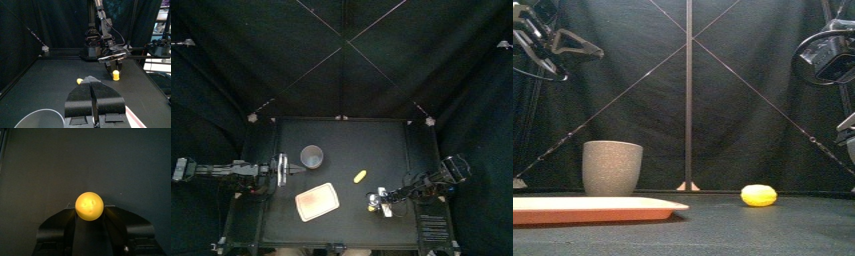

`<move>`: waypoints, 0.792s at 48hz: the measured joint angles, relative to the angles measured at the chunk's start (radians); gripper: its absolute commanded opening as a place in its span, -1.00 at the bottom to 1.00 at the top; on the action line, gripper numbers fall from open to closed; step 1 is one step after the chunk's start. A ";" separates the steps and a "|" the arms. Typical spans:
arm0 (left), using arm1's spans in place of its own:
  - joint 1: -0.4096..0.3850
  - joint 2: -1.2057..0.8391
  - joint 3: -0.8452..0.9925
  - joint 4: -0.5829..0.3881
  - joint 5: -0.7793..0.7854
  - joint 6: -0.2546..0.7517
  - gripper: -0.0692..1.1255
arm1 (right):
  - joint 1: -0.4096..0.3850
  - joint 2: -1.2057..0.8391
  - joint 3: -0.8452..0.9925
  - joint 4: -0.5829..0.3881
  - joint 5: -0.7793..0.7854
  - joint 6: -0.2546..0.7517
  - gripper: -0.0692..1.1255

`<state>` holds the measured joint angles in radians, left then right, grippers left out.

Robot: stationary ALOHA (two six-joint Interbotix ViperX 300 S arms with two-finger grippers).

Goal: Pick the yellow can then place it in the grey bowl
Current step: Place yellow can in the grey bowl

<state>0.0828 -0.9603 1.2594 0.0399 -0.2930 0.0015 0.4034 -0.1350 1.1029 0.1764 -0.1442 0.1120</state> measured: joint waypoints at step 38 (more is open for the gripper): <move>0.002 0.000 0.017 -0.023 0.000 0.000 -0.92 | -0.561 0.107 -0.472 -0.500 -0.048 0.002 0.27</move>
<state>0.0844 -0.9603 1.2763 0.0169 -0.2930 0.0015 -0.1580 -0.0276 0.6305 -0.3237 -0.1917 0.1135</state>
